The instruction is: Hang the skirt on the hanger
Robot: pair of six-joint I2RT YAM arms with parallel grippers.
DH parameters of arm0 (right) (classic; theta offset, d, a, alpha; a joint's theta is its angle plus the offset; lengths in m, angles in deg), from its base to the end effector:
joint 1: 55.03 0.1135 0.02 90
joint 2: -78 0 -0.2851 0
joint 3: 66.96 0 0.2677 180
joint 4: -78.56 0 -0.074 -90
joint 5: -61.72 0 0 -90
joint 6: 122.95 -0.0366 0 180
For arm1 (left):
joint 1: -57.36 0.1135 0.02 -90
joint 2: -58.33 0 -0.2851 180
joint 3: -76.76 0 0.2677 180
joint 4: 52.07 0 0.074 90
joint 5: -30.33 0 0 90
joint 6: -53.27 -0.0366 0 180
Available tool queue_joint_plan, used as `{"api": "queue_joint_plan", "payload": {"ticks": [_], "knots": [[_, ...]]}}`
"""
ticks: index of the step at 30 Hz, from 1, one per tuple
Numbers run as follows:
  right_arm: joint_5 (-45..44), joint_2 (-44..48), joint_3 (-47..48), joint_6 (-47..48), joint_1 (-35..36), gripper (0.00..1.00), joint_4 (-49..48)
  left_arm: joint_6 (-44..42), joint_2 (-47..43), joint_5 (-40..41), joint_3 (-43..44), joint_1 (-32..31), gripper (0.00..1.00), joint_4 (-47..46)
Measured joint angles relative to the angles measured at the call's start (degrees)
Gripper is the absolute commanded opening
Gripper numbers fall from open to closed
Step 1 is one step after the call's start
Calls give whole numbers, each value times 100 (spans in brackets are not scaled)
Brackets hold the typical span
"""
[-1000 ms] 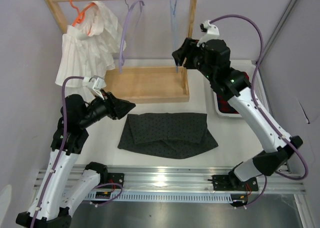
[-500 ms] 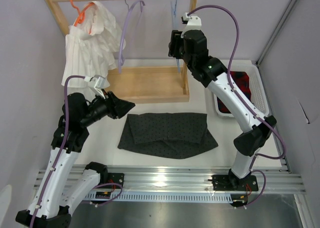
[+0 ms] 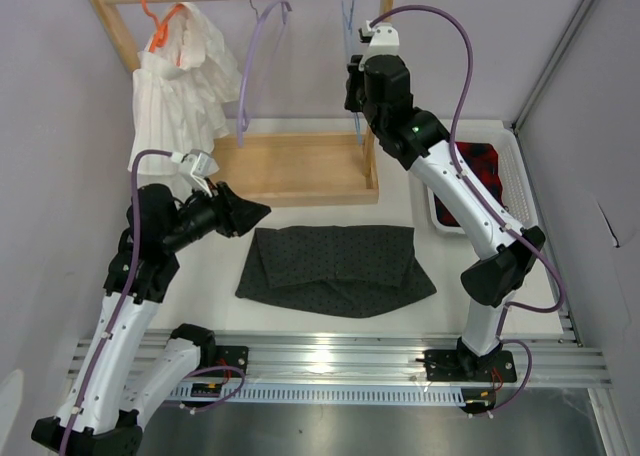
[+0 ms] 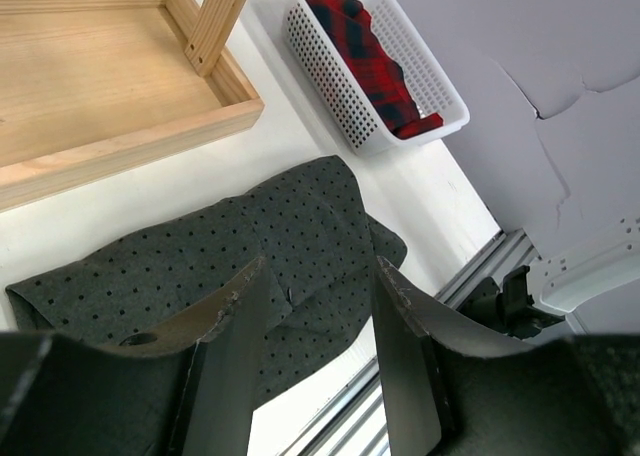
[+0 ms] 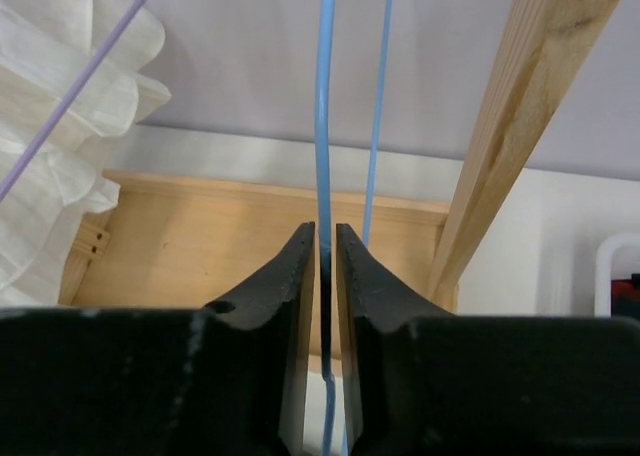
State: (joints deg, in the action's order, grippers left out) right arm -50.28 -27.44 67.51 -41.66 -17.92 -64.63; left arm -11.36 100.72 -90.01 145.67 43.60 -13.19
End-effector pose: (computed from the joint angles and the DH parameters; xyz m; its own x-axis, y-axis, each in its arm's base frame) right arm 0.3567 0.2527 0.5036 -0.1466 0.0651 -0.9870 -0.2440 0.9646 0.0999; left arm 0.1433 -0.0541 0.4026 -0.4812 -0.2629 -0.8363 0.5294 0.6732 -0.5162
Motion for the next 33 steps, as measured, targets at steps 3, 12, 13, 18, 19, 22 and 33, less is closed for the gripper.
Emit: {"api": "queue_joint_plan", "payload": {"ticks": [3,12,13,18,19,22,33], "knots": [[-17,0,0,59,-11,0,-76,0,37,4,0,0,50,4],[-26,0,0,457,-15,0,-706,2,155,15,184,0,50,15],[-26,0,0,496,-15,0,-776,2,173,13,212,0,50,9],[-24,13,17,636,-9,0,-879,13,306,2,417,0,51,-48],[-22,37,-26,651,-2,0,-916,26,341,-7,463,0,52,-85],[-20,273,-424,693,50,0,-984,168,442,-48,616,-2,57,-254],[-15,1696,-2330,601,278,0,-1397,844,1235,70,1593,-317,63,-1132]]}}
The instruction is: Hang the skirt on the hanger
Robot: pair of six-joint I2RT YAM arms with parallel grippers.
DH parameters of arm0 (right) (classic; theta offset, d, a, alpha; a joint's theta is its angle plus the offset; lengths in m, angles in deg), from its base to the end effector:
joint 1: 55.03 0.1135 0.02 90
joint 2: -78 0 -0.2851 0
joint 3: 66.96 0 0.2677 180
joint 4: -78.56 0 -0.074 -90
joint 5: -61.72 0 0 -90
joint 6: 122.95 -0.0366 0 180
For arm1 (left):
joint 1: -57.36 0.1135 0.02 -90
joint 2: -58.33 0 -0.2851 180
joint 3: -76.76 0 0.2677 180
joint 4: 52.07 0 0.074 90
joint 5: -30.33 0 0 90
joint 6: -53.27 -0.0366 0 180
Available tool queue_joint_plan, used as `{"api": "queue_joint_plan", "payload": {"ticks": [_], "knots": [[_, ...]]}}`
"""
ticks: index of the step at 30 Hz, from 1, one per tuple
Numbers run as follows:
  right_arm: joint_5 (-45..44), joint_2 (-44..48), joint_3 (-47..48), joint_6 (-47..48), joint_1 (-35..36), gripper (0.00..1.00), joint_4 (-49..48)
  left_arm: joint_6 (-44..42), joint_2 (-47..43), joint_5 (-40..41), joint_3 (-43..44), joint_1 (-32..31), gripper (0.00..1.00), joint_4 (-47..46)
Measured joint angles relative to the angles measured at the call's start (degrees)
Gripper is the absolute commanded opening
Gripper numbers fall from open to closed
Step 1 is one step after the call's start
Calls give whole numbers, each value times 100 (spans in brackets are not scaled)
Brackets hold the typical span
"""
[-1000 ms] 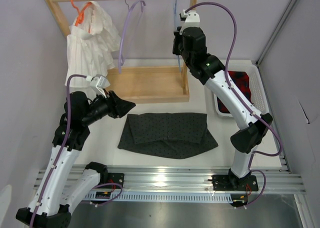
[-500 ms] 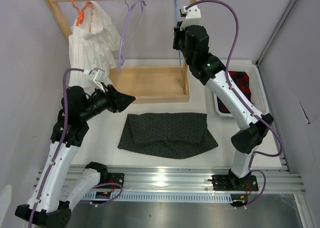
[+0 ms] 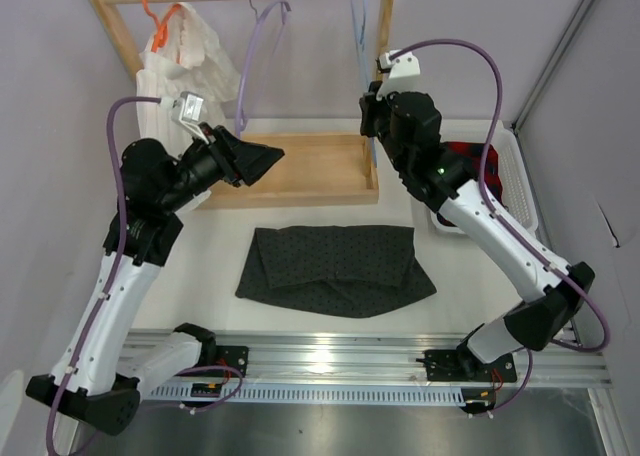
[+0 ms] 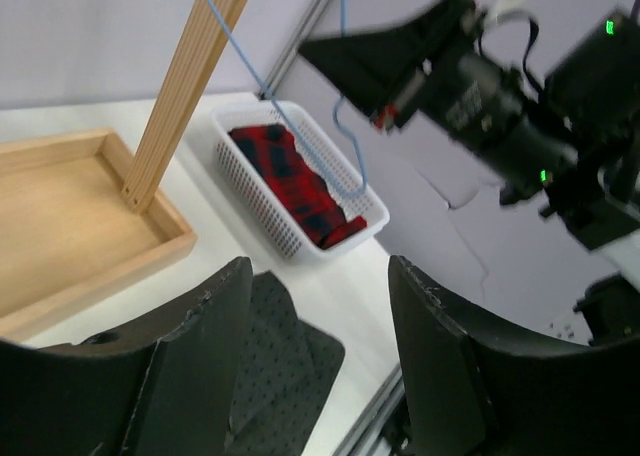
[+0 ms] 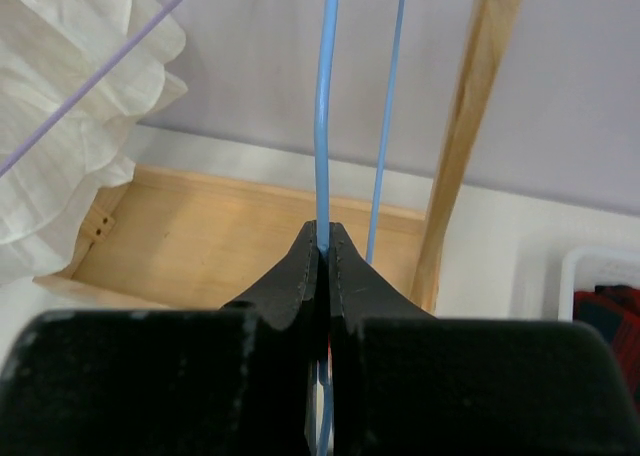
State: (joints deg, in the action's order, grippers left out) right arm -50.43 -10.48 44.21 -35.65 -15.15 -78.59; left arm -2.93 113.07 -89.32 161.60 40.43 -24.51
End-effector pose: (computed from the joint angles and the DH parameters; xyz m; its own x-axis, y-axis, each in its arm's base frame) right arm 0.2907 0.2249 0.5015 -0.0165 0.0431 -0.9989 -0.3041 0.9515 0.0461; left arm 0.1791 -0.0734 0.4852 -0.3686 -0.3932 -0.8424 0.6268 0.5641 -0.5375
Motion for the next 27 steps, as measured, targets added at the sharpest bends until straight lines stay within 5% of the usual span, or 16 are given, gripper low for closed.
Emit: {"api": "queue_joint_plan", "payload": {"ticks": [16,27], "knots": [[-1073,1648,-2173,-264,1364,0,-400,168,1593,3342,1117,-2522,68,-494],[-1954,1709,-2583,-284,1845,0,-459,-107,1993,4870,1099,-3263,67,-1025]]}}
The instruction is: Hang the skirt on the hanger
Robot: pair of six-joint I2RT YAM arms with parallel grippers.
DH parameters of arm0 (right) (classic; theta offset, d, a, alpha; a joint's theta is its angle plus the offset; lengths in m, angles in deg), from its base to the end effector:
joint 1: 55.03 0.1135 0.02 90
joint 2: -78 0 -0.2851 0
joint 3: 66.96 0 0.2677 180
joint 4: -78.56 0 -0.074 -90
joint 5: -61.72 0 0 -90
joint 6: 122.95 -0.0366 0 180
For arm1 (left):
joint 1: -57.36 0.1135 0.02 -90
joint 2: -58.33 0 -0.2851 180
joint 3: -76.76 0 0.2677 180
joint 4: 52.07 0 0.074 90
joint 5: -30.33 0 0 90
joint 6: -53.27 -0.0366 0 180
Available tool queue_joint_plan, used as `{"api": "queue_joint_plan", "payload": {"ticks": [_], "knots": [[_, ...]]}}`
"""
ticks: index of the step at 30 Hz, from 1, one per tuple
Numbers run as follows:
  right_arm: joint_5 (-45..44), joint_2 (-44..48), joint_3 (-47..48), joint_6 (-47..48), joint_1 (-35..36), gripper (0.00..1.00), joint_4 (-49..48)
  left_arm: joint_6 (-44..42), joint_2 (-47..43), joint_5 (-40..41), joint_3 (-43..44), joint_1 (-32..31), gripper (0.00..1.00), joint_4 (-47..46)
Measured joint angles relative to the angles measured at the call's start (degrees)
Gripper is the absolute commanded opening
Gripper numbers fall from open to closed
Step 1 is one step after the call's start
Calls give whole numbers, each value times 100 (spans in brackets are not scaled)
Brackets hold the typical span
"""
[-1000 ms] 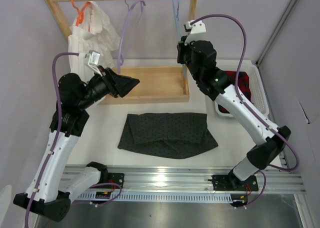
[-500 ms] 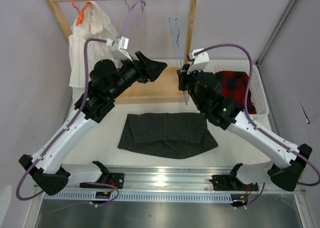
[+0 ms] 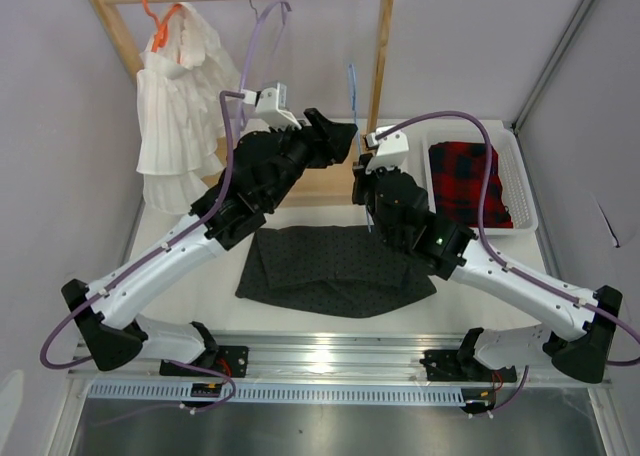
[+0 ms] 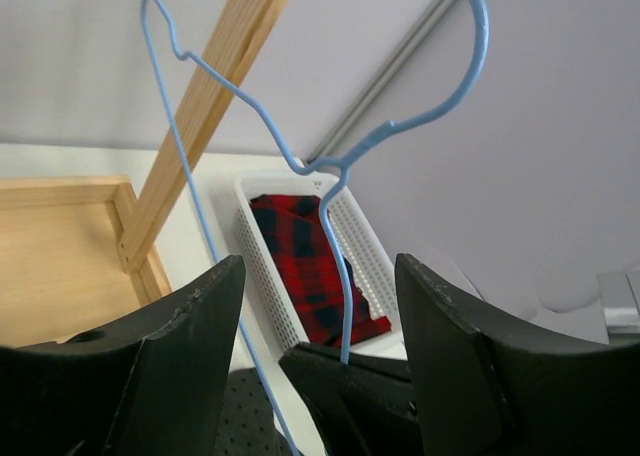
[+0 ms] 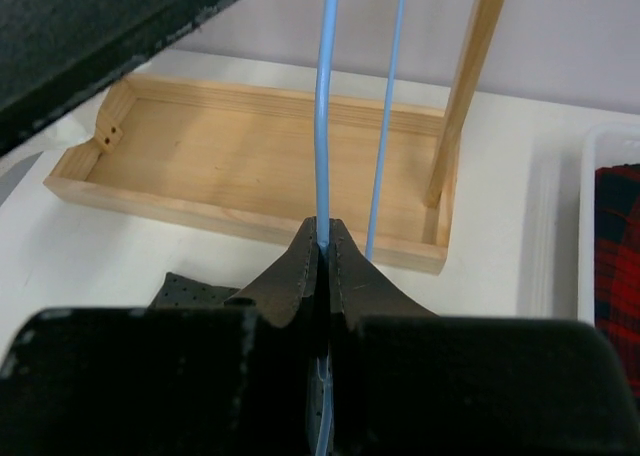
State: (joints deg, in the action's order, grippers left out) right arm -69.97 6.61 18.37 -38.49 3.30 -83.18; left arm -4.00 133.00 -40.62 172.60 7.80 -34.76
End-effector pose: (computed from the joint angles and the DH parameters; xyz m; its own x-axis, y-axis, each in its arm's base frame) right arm 0.1729 0.2339 0.4406 -0.0671 0.0285 -0.9973 -0.2822 0.9582 0.0464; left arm 0.2054 -0.2226 0.4924 -0.2380 -0.5086 -0.8274 0.4511 0.6966 -0.5579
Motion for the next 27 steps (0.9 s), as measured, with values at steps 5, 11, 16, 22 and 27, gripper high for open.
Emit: {"api": "queue_joint_plan", "payload": {"ticks": [5,11,16,22,27], "knots": [[-286,-9,-4,24,188,0,-33,-173,173,332,9,-101,64,-125],[-549,-96,-4,131,398,0,-127,-332,433,514,7,-131,63,-256],[-691,-216,-4,160,511,0,-131,-533,525,647,57,-188,61,-426],[-833,-295,-4,162,575,0,-131,-780,697,901,260,-280,54,-533],[-901,-306,-4,157,616,0,-131,-929,763,1132,339,-304,31,-538]]}}
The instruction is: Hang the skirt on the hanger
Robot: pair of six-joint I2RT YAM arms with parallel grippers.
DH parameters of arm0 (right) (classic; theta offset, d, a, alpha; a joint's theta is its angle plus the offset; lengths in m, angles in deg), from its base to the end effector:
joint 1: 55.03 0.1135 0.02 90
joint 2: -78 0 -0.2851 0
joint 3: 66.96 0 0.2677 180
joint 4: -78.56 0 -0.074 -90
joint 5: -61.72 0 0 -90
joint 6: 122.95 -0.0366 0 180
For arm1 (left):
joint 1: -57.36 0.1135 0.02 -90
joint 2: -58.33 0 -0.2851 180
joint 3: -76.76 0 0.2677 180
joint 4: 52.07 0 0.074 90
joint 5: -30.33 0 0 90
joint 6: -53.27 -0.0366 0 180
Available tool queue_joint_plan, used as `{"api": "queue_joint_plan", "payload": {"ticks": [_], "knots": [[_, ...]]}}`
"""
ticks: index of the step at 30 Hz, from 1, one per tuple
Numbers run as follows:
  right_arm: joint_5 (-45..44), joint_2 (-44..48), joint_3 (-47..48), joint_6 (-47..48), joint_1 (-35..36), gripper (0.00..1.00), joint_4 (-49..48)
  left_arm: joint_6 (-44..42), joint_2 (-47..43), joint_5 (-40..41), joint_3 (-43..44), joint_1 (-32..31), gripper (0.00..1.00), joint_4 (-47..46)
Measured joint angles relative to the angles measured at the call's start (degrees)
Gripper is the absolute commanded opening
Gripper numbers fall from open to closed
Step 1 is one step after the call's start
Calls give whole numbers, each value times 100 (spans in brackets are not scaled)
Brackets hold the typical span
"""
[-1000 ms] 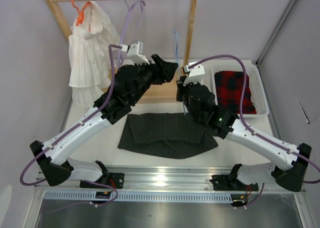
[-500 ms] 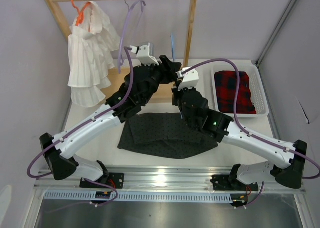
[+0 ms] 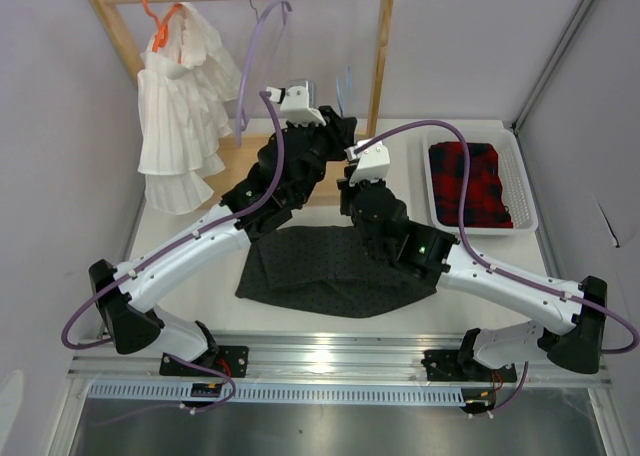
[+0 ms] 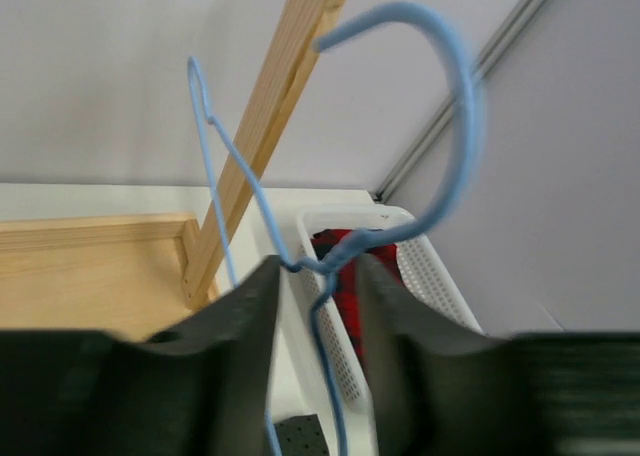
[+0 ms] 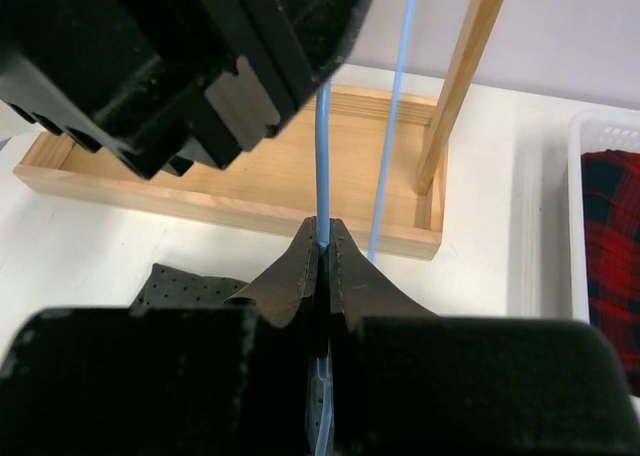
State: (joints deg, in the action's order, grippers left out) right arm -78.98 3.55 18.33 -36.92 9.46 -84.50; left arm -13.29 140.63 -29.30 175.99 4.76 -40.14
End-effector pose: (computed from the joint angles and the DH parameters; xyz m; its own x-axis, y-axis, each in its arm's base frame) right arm 0.1561 0.2614 0.4282 -0.0623 -0.0287 -0.9976 -0.2365 0.9715 -0.0132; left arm 0.2231 -0.2613 0.4832 -0.1024 -0.4311 -0.8965 0.3692 0.8203 -0.4367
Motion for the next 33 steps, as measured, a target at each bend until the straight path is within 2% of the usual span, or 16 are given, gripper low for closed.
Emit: {"api": "queue_joint_plan", "payload": {"ticks": [1,4,6,7,8,9,11,12,13,14,15,20,25,33], "knots": [[-13,0,0,0,7,0,0,-42,0,48,0,0,20,11],[-15,-2,0,-9,17,0,4,-120,2,105,0,-13,0,24],[37,-4,2,-20,26,2,26,-149,4,144,0,-24,0,24],[61,-7,11,-48,31,7,48,-168,4,170,0,-35,0,26],[81,-9,22,-83,31,16,70,-192,4,190,0,-39,0,28],[103,-11,52,-138,31,33,129,-210,7,199,0,-39,0,28],[136,-11,120,-256,33,53,249,-278,7,232,0,-39,0,26],[157,-11,179,-326,44,65,339,-313,7,245,0,-37,0,22],[170,-11,247,-420,55,70,470,-369,7,264,0,-20,0,26],[188,0,306,-505,55,80,592,-404,7,275,0,-13,0,22],[214,17,345,-557,55,83,704,-428,7,275,0,-13,0,17],[518,361,433,-1108,-31,90,1576,-577,7,282,0,-11,0,-2],[946,1062,433,-1770,-376,90,2514,-717,-168,175,-240,-2,0,-57],[1421,2179,452,-2557,-1106,90,3637,-857,-1327,-1207,-1228,229,0,83]]}}
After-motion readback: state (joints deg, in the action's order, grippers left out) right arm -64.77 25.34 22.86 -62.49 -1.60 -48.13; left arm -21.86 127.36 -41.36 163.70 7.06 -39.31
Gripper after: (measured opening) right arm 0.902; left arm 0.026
